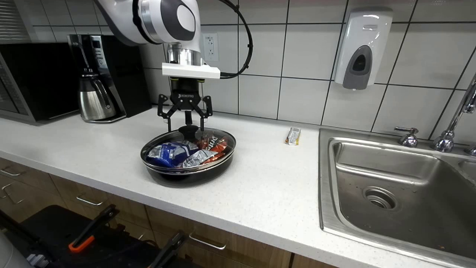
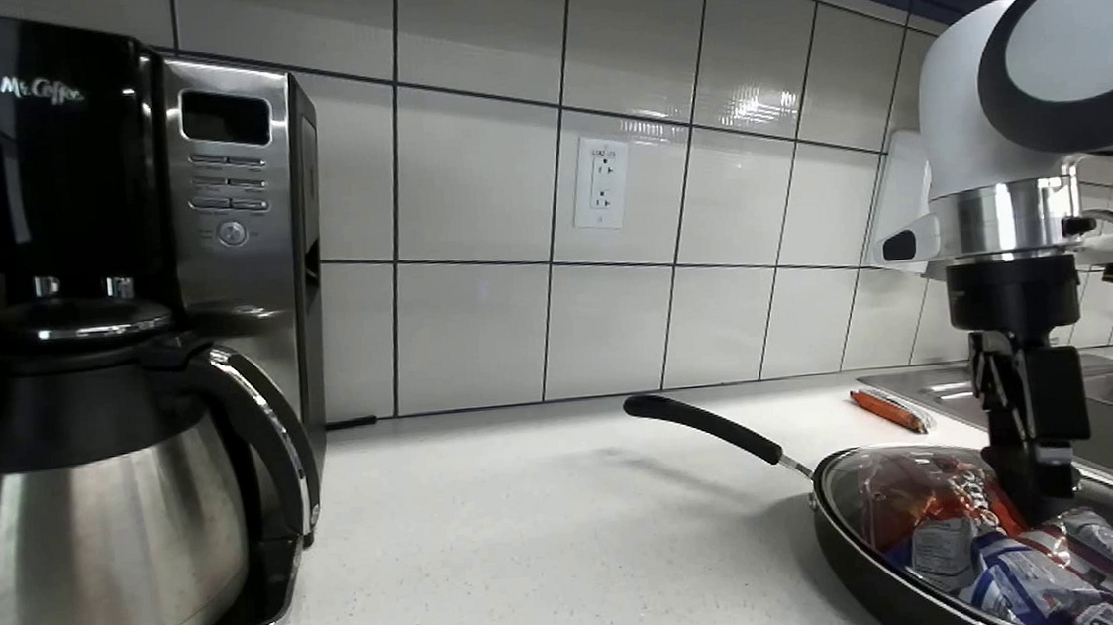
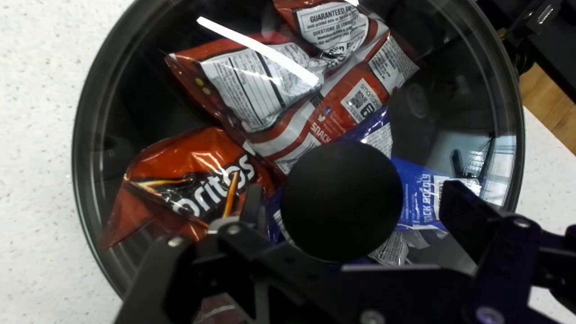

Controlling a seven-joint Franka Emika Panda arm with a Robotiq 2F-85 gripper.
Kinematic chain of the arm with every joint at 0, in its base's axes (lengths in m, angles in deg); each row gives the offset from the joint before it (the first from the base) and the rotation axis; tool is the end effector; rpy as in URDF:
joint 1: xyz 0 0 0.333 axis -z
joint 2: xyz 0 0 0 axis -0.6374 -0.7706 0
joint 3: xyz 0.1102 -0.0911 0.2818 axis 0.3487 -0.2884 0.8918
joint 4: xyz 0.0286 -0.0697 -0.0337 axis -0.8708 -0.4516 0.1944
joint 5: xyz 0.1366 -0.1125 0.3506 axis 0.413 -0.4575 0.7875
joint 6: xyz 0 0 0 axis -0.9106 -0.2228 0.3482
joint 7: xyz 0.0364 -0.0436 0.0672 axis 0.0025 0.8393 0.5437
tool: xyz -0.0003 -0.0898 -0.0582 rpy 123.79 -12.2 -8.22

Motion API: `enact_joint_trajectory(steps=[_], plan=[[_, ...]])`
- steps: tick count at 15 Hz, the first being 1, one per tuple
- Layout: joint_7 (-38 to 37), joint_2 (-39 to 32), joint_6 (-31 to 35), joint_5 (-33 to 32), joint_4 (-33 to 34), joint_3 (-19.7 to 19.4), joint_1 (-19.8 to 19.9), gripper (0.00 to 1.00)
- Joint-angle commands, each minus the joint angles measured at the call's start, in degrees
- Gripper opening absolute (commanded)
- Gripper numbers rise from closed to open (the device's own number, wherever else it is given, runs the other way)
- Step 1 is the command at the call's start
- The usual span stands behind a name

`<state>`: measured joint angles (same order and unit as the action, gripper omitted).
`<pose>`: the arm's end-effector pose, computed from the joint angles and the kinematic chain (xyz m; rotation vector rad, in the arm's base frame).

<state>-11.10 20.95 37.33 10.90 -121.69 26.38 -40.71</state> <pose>0.4838 0.0140 0.2737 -2.8524 -1.1911 0.4143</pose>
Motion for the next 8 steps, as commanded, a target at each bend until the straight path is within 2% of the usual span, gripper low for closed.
enact_joint_trajectory(steps=[1,8], plan=[[-0.01,1.75,-1.79,-0.39,0.21,0.77,0.21,1.0],[-0.07,5.98,-0.62,-0.06,-1.15,1.03,-0.12,1.0]])
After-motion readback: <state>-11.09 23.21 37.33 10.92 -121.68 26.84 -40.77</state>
